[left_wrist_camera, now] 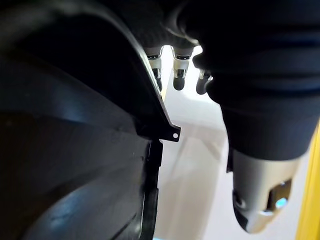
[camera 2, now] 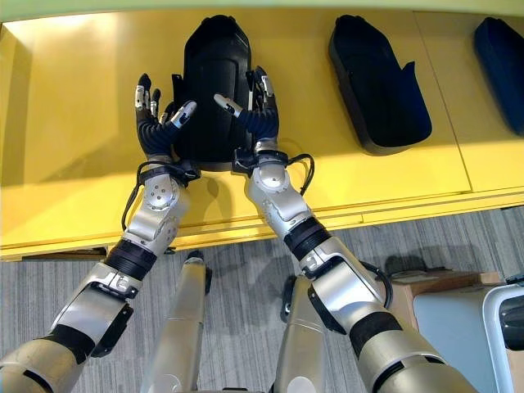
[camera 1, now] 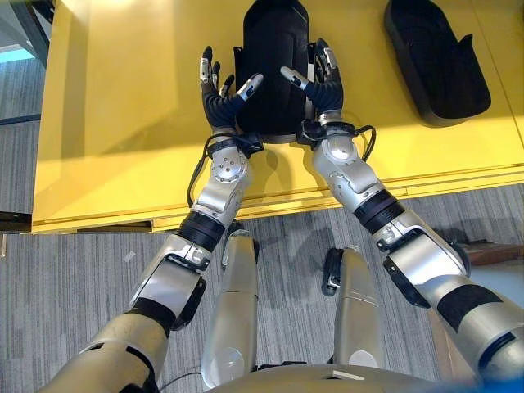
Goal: Move parts from the plastic box to the shelf.
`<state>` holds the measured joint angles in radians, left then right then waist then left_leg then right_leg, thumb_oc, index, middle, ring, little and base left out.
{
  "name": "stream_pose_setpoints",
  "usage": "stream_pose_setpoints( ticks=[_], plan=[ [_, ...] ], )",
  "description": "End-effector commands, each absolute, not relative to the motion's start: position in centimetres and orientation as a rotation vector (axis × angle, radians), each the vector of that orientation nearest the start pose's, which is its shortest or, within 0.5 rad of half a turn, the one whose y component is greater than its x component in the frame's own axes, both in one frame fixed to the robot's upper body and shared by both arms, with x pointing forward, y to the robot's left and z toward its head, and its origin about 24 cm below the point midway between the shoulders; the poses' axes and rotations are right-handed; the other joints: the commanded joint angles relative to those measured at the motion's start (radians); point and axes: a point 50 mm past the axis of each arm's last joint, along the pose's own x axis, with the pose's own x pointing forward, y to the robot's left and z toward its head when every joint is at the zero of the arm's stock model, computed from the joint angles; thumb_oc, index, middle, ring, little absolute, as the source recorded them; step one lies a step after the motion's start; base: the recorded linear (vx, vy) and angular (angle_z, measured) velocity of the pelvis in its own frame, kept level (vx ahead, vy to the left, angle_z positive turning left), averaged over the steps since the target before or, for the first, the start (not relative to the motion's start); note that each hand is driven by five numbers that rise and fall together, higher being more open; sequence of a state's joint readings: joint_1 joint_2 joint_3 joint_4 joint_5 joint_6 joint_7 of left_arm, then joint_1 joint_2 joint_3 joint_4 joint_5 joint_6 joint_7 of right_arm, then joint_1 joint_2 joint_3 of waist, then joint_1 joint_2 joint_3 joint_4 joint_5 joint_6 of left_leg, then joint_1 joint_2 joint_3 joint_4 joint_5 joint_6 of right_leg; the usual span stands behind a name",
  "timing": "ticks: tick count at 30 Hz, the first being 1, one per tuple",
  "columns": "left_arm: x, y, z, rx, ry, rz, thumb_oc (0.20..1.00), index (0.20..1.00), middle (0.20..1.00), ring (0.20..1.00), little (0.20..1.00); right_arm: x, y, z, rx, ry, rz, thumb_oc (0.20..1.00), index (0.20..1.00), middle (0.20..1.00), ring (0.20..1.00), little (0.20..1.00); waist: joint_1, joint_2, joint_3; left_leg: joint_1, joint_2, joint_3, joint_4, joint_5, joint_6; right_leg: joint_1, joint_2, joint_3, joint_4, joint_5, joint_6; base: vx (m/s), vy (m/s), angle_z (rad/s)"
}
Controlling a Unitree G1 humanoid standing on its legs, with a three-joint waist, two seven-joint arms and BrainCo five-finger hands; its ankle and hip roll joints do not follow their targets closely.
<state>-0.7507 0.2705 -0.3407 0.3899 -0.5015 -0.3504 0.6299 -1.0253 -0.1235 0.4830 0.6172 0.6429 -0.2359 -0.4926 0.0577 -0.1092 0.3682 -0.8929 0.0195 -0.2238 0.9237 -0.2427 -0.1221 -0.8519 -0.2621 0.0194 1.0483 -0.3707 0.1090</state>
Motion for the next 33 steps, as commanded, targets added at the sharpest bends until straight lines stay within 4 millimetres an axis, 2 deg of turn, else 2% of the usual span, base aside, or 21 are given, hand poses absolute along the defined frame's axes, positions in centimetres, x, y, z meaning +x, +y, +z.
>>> stream_pose_setpoints(
  ticks=[1,10,17,33],
  plan=[
    [35.2,11.0,16.4,-0.348,-0.391,0.174,1.000,1.000,1.000,1.000,1.000,36.9,-0.6,25.7,0.285,-0.473,0.193,1.000,1.000,1.000,1.000,1.000,0.039,-0.013,0.049,-0.019,-0.016,0.008,0.045,-0.057,0.078,0.050,-0.005,-0.033,-0.046,-0.014,-0.066,0.00,0.000,0.00],
    [33.5,9.4,13.9,-0.412,-0.304,0.053,1.000,1.000,1.000,1.000,1.000,37.1,-0.9,26.7,0.262,-0.497,0.169,1.000,1.000,1.000,1.000,1.000,0.055,-0.009,0.061,-0.011,-0.016,0.008,0.035,-0.058,0.079,0.057,-0.008,-0.036,-0.051,-0.013,-0.065,0.00,0.000,0.00],
    [32.4,8.8,11.6,-0.391,-0.225,-0.022,1.000,1.000,1.000,1.000,1.000,37.3,-1.0,27.7,0.242,-0.516,0.152,1.000,1.000,1.000,1.000,1.000,0.064,-0.007,0.077,-0.006,-0.015,0.009,0.033,-0.058,0.078,0.065,-0.011,-0.037,-0.050,-0.012,-0.065,0.00,0.000,0.00],
    [32.1,9.0,11.2,-0.405,-0.207,-0.041,1.000,1.000,1.000,1.000,1.000,37.5,-1.2,28.1,0.216,-0.520,0.145,1.000,1.000,1.000,1.000,1.000,0.073,-0.005,0.087,-0.001,-0.011,0.011,0.031,-0.054,0.074,0.064,-0.013,-0.039,-0.044,-0.013,-0.065,0.00,0.000,0.00]
  ],
)
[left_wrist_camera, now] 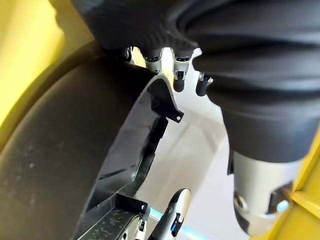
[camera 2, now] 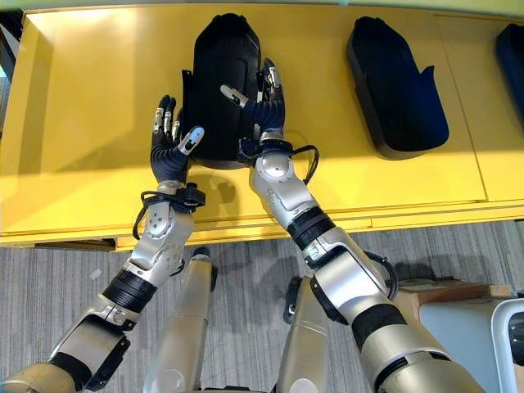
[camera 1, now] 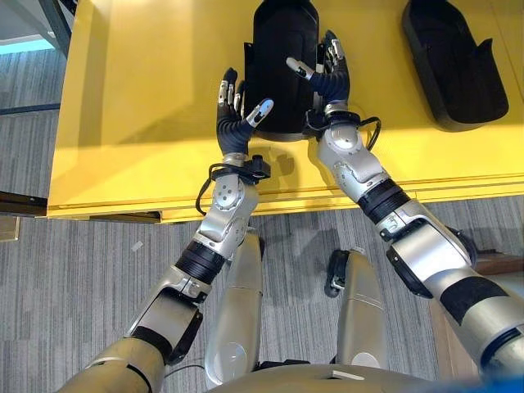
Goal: Move parts from the plastic box to the shelf.
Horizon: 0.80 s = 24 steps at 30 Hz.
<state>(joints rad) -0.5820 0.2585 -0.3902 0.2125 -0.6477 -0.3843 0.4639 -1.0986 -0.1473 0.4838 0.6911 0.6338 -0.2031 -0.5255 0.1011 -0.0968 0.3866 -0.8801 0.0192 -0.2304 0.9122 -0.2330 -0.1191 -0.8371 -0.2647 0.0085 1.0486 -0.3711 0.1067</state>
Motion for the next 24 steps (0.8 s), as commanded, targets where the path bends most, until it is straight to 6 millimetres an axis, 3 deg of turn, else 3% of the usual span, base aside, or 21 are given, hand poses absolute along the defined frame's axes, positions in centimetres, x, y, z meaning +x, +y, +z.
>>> stream_pose_setpoints(
  ticks=[1,24],
  plan=[
    [32.0,8.9,11.1,-0.406,-0.206,-0.046,1.000,1.000,1.000,1.000,1.000,37.5,-1.2,28.1,0.213,-0.521,0.146,1.000,1.000,1.000,1.000,1.000,0.029,-0.016,0.069,-0.013,-0.011,0.018,0.042,-0.064,0.071,0.050,-0.010,-0.028,-0.044,-0.012,-0.063,0.00,0.000,0.00],
    [30.3,7.5,9.3,-0.350,-0.130,-0.206,1.000,1.000,1.000,1.000,1.000,37.8,-1.2,29.2,0.186,-0.538,0.142,1.000,1.000,1.000,1.000,1.000,0.029,-0.011,0.077,-0.010,-0.008,0.022,0.036,-0.061,0.069,0.049,-0.009,-0.029,-0.040,-0.011,-0.064,0.00,0.000,0.00]
  ],
)
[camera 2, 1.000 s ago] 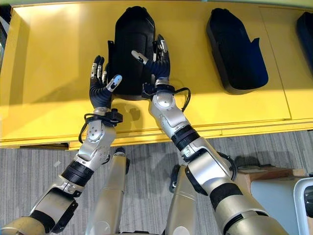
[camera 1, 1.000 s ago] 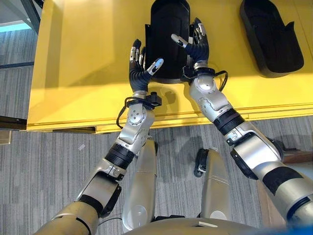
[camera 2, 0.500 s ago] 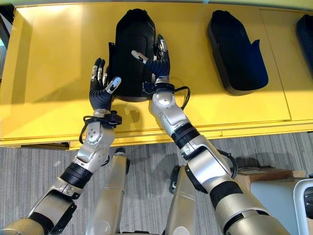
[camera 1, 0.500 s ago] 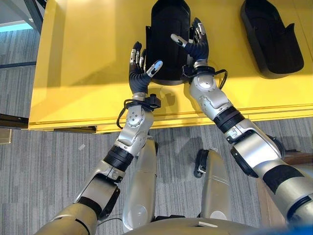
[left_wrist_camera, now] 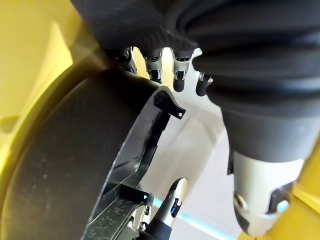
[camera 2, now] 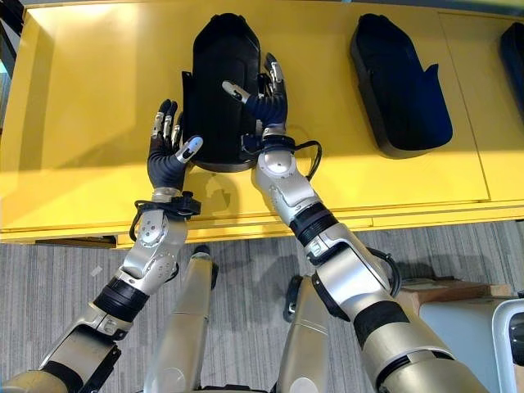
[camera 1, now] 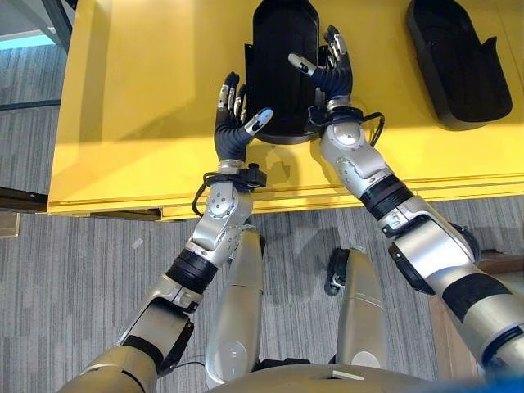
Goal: Move parts from the plastic box to the shelf.
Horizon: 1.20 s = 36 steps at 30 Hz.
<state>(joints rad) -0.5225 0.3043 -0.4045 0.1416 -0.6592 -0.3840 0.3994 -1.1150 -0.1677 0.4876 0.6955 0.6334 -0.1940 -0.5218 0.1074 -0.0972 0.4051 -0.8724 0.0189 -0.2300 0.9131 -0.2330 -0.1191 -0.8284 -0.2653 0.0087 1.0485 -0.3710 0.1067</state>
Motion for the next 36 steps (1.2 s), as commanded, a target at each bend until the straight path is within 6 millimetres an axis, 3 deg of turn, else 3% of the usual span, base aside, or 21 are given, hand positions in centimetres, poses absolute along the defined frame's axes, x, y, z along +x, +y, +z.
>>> stream_pose_setpoints(
  ticks=[1,14,36],
  plan=[
    [30.2,7.2,9.3,-0.346,-0.130,-0.224,1.000,1.000,1.000,1.000,1.000,37.8,-1.2,29.2,0.184,-0.537,0.140,1.000,1.000,1.000,1.000,1.000,0.022,-0.009,0.059,-0.017,-0.008,0.022,0.035,-0.061,0.069,0.041,-0.008,-0.029,-0.040,-0.011,-0.064,0.00,0.000,0.00],
    [30.5,5.1,11.3,-0.384,-0.183,-0.280,1.000,1.000,1.000,1.000,1.000,37.5,-0.1,30.0,0.156,-0.560,0.159,1.000,1.000,1.000,1.000,1.000,0.019,-0.009,0.059,-0.024,-0.010,0.020,0.043,-0.061,0.068,0.034,-0.009,-0.029,-0.032,-0.014,-0.063,0.00,0.000,0.00],
    [29.8,4.5,10.6,-0.372,-0.149,-0.337,1.000,1.000,1.000,1.000,1.000,37.5,0.3,32.1,0.072,-0.616,0.155,1.000,1.000,1.000,1.000,1.000,0.026,-0.012,0.062,-0.019,-0.008,0.018,0.037,-0.059,0.067,0.041,-0.010,-0.031,-0.031,-0.015,-0.060,0.00,0.000,0.00]
  ],
)
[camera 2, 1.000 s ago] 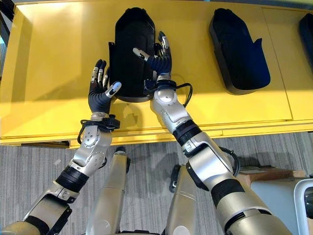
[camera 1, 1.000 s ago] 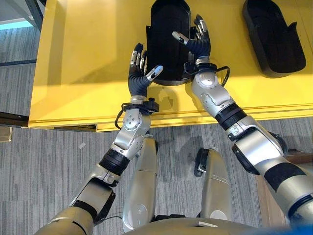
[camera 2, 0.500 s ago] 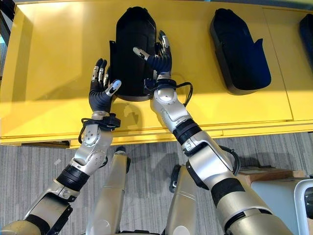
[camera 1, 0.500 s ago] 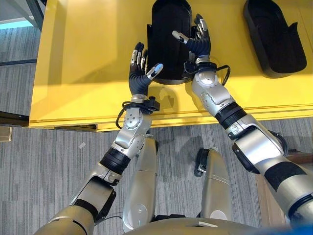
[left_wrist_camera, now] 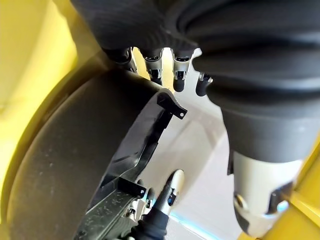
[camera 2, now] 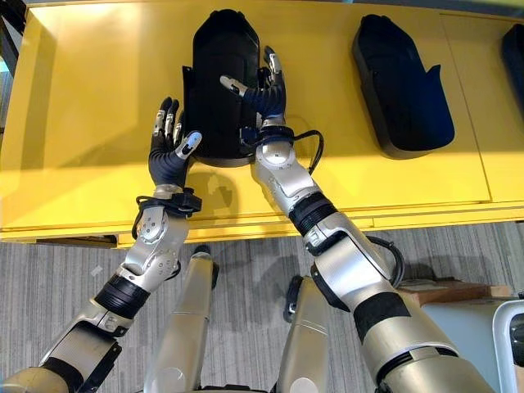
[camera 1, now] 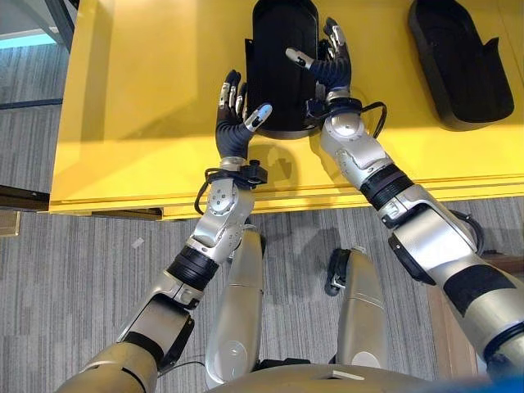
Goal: Move parts from the plastic box to the shelf.
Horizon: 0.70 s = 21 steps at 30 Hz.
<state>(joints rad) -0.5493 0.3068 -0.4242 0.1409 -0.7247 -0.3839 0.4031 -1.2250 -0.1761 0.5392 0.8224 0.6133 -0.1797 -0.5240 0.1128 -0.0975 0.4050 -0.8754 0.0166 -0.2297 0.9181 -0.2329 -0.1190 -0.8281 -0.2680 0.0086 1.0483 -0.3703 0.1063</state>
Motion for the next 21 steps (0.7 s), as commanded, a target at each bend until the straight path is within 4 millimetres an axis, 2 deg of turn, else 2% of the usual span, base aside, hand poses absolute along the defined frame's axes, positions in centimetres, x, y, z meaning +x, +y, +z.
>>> stream_pose_setpoints(
  ticks=[1,9,17,21],
  plan=[
    [29.8,4.4,10.6,-0.371,-0.149,-0.342,1.000,1.000,1.000,1.000,1.000,37.4,0.5,32.3,0.059,-0.622,0.156,1.000,1.000,1.000,1.000,1.000,0.021,-0.012,0.062,-0.015,-0.006,0.018,0.032,-0.059,0.066,0.042,-0.007,-0.031,-0.031,-0.015,-0.059,0.00,0.000,0.00],
    [29.7,4.0,10.7,-0.373,-0.151,-0.360,1.000,1.000,1.000,1.000,1.000,37.3,0.7,32.8,0.028,-0.640,0.166,1.000,1.000,1.000,1.000,1.000,0.022,-0.014,0.062,-0.015,-0.008,0.016,0.032,-0.060,0.066,0.044,-0.008,-0.033,-0.028,-0.018,-0.060,0.00,0.000,0.00],
    [29.7,4.0,10.7,-0.374,-0.153,-0.359,1.000,1.000,1.000,1.000,1.000,37.4,0.2,33.0,0.012,-0.654,0.152,1.000,1.000,1.000,1.000,1.000,0.020,-0.014,0.065,-0.013,-0.006,0.015,0.034,-0.061,0.066,0.039,-0.009,-0.031,-0.022,-0.019,-0.060,0.00,0.000,0.00],
    [29.9,5.8,10.9,-0.373,-0.183,-0.297,1.000,1.000,1.000,1.000,1.000,37.2,-1.0,33.7,0.001,-0.703,0.131,1.000,1.000,1.000,1.000,1.000,0.018,-0.011,0.066,-0.011,-0.003,0.018,0.032,-0.061,0.066,0.039,-0.009,-0.030,-0.021,-0.021,-0.061,0.00,0.000,0.00]
  ],
)
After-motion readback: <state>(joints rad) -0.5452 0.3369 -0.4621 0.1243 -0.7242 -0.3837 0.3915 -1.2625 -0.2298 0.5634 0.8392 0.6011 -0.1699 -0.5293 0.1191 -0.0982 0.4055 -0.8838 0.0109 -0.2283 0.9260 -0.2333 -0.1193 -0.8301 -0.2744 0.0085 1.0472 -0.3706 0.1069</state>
